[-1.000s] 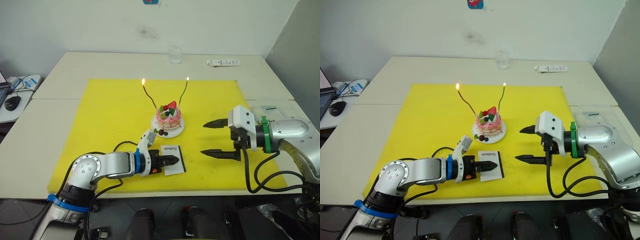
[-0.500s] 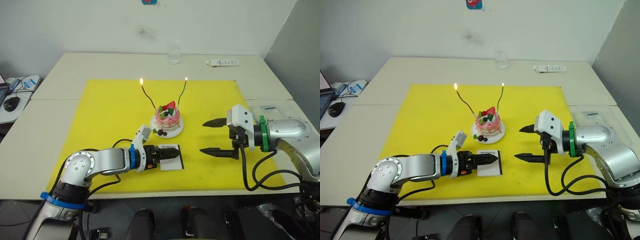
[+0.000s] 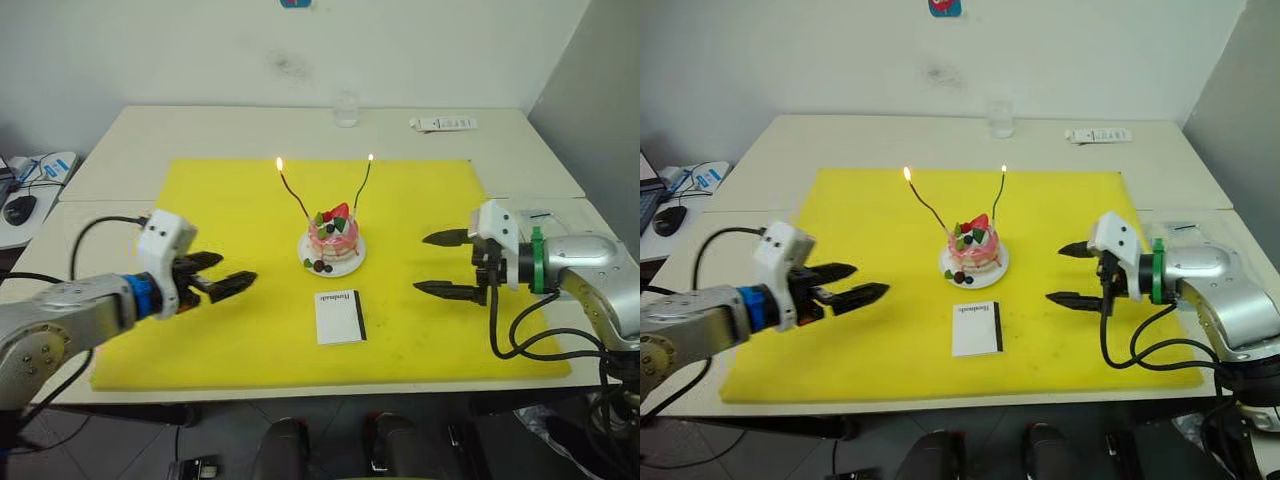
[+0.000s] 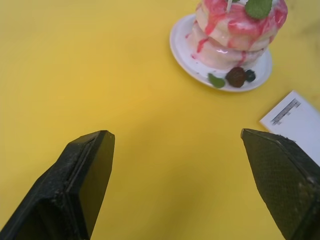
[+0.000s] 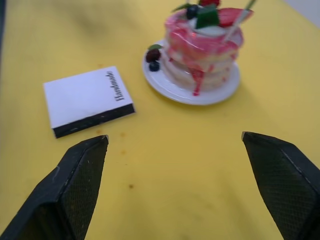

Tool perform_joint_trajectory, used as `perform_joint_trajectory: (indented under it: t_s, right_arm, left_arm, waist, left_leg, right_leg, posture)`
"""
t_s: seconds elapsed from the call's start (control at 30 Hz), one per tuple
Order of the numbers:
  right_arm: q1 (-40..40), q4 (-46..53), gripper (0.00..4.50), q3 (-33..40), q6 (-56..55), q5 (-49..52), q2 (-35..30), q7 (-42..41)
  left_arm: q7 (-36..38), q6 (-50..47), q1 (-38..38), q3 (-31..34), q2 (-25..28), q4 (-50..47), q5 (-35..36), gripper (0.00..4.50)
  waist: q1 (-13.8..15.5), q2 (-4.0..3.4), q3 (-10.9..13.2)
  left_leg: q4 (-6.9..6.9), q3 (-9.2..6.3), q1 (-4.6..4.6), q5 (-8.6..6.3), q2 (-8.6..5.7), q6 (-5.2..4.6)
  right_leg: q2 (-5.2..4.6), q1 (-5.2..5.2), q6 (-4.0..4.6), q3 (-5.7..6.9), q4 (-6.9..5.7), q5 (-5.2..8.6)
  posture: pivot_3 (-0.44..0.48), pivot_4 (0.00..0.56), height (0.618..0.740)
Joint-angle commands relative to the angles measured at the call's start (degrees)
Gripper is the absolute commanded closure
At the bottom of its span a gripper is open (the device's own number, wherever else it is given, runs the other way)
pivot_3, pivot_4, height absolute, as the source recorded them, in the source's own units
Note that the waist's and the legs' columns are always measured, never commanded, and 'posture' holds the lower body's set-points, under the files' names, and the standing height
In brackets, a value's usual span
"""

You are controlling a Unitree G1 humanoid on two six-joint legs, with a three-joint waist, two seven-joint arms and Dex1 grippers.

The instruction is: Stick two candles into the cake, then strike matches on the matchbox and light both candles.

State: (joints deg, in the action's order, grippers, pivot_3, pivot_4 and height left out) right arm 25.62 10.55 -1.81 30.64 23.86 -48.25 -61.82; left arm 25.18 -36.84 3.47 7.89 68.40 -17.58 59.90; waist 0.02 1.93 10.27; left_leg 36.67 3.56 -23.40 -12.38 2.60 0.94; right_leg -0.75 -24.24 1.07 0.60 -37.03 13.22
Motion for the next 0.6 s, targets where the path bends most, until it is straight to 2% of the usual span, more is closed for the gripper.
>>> perform_joint_trajectory:
  t_s: [0.03, 0.17, 0.23, 0.5, 0.6]
  right_arm:
    - [-1.3, -1.4, 0.0, 5.6, -3.0, 1.1, 1.0, 1.9]
    - [-3.6, -2.8, 0.0, 7.3, -6.1, -1.1, 0.2, 2.7]
    - [-3.6, -3.4, 0.0, 7.7, -6.8, -1.4, 0.3, 3.1]
    - [-3.9, -3.4, 0.0, 8.2, -7.0, -1.5, 0.0, 3.4]
    - [-4.2, -3.0, 0.0, 8.6, -6.9, -1.7, -0.2, 3.7]
  left_arm:
    - [5.5, 8.8, 0.2, 5.3, -3.0, 6.2, -9.7, 0.02]
    - [9.3, 14.4, 1.0, 8.3, -5.2, 11.6, -17.2, 0.02]
    - [10.7, 16.1, 1.6, 7.4, -5.9, 13.4, -21.2, 0.02]
    - [13.3, 12.8, 7.1, 6.1, -12.0, 13.1, -24.6, 0.02]
    - [14.6, 12.9, 7.0, 5.2, -11.8, 13.1, -27.9, 0.02]
  waist:
    - [0.0, 0.01, 0.0]
    - [0.2, 0.05, 0.0]
    - [0.2, 0.05, 0.0]
    - [0.0, 0.05, 0.0]
    - [0.0, 0.05, 0.0]
  left_leg:
    - [0.0, -0.02, -0.09, -0.01, 0.0, 0.01]
    - [0.04, -0.14, -0.47, -0.01, 0.01, 0.01]
    - [0.04, -0.13, -0.48, -0.02, 0.0, 0.0]
    - [0.08, -0.11, -0.46, -0.01, 0.03, -0.01]
    - [0.11, -0.11, -0.47, -0.01, 0.03, -0.01]
  right_leg:
    - [-0.05, -0.06, 0.0, -0.01, 0.02, 0.0]
    - [-0.08, -0.3, -0.05, 0.09, 0.04, 0.0]
    - [-0.08, -0.32, -0.09, 0.08, 0.03, 0.01]
    - [-0.06, -0.32, -0.63, 0.05, -0.01, -0.31]
    - [-0.05, -0.32, -0.65, 0.05, -0.03, -0.33]
  posture:
    - [0.0, 0.15, 0.74]
    - [0.0, 0.15, 0.74]
    - [0.0, 0.15, 0.74]
    - [0.0, 0.15, 0.74]
    - [0.0, 0.15, 0.74]
